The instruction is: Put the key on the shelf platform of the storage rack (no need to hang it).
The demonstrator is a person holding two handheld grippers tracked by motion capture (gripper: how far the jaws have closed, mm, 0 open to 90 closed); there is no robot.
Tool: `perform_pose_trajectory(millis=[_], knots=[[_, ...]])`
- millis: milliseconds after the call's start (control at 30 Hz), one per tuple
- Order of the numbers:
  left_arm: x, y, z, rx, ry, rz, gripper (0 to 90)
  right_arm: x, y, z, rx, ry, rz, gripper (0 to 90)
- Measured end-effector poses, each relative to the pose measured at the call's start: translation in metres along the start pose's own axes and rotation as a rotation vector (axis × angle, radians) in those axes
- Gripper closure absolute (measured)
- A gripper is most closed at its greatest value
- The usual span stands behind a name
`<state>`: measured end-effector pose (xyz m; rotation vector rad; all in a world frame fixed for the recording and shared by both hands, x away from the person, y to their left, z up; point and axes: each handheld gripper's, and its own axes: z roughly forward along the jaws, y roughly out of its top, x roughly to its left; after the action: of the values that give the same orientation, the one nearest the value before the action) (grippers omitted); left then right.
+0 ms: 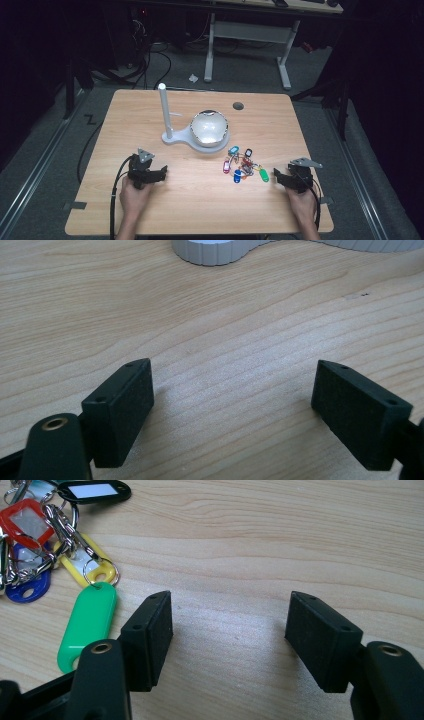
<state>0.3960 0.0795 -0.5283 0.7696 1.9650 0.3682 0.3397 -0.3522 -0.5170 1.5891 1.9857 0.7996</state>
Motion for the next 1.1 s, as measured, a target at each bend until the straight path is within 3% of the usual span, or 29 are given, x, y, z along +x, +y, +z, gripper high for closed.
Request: perform_pose_trajectory(millis=[233, 500, 733, 867, 933, 1100], knots=[[0.0, 0.0, 0.0, 0.001, -0.001, 0.006, 17.5, 0.0, 0.0, 0.0, 0.0, -0.001, 0.004, 34.9], [0.0, 0.0, 0.0, 0.001, -0.002, 0.007, 17.5, 0.0, 0.0, -0.005, 0.005, 0.019, 0.051, 40.9], [0.0, 0.0, 0.0, 0.001, -0.002, 0.007, 17.5, 0.005, 0.0, -0.013, -0.01, 0.034, 0.042, 39.0], [0.001, 0.0, 0.0, 0.002, -0.006, 0.015, 17.5, 0.013, -0.001, -0.018, -0.034, -0.013, 0.02, 42.1], [0.001, 0.0, 0.0, 0.003, -0.006, 0.015, 17.5, 0.017, -0.001, -0.019, -0.019, 0.021, 0.018, 43.5], [0.001, 0.0, 0.0, 0.002, -0.007, 0.018, 17.4, 0.027, -0.001, -0.021, -0.015, 0.048, -0.012, 44.4]])
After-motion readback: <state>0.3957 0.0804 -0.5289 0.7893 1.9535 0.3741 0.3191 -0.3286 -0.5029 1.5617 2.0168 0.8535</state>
